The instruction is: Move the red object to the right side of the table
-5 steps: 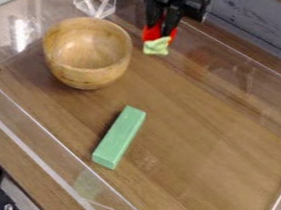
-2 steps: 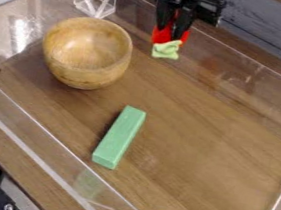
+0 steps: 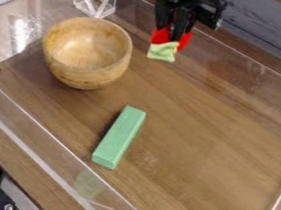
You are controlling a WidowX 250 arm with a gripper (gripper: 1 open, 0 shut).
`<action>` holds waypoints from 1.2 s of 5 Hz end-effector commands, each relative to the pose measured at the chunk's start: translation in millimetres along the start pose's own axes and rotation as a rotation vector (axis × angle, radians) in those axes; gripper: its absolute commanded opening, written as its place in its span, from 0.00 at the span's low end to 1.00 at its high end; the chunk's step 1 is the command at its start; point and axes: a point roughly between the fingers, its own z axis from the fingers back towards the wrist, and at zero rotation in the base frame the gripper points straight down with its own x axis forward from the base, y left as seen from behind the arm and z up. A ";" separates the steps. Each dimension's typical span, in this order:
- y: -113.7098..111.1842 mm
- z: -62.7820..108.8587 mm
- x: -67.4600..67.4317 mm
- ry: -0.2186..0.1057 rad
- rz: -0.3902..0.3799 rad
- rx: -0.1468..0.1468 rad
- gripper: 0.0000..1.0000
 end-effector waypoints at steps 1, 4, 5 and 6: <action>-0.2 7.9 2.7 -0.046 0.006 0.005 0.00; -5.9 14.1 10.8 -0.023 0.031 0.011 0.00; -35.4 9.3 15.6 -0.012 0.054 0.007 0.00; -72.5 -6.7 17.2 0.003 0.021 -0.005 0.00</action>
